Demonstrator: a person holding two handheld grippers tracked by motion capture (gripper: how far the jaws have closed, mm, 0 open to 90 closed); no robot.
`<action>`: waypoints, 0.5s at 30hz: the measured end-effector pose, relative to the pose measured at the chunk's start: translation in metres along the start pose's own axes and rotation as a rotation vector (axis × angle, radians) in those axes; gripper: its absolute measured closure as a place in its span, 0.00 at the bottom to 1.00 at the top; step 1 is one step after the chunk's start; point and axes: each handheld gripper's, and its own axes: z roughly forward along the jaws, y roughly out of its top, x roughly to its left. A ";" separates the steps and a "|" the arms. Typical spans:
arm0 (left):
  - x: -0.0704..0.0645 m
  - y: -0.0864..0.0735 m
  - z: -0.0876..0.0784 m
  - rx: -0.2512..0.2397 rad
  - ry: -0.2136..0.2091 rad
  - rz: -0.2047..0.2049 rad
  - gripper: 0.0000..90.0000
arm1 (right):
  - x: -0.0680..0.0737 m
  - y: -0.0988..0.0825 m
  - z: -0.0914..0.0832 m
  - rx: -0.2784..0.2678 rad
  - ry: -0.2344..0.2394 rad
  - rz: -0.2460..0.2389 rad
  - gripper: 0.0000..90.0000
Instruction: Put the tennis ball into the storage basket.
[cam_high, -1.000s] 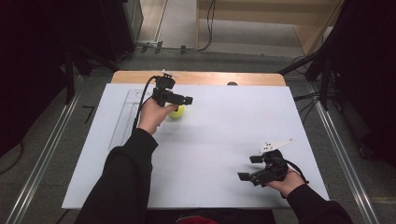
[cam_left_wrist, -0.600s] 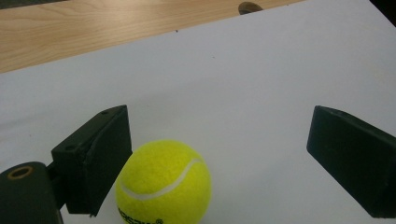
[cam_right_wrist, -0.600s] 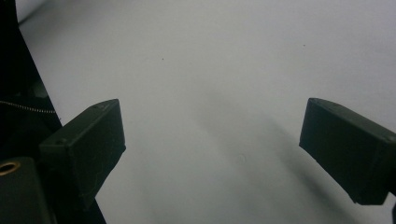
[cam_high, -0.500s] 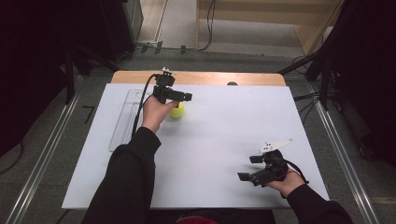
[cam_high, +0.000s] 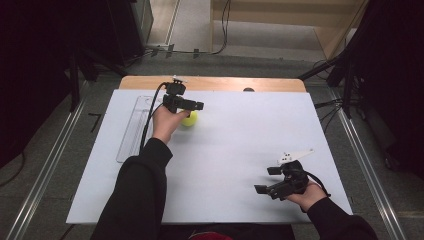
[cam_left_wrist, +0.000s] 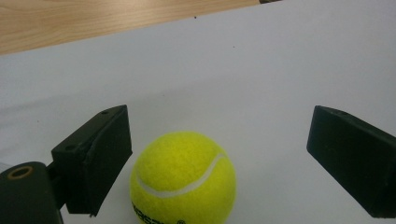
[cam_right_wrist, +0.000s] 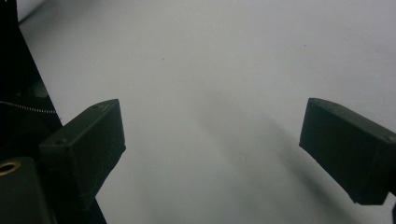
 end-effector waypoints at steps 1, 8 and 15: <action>0.000 -0.001 0.001 0.005 0.002 0.002 0.07 | 0.000 0.000 0.000 0.001 0.000 0.001 0.06; 0.002 -0.005 0.007 0.015 0.009 -0.005 0.07 | 0.000 0.000 0.000 0.001 -0.001 -0.002 0.06; 0.005 -0.010 0.013 0.034 0.025 -0.009 0.07 | 0.000 0.000 0.000 0.002 0.000 -0.002 0.06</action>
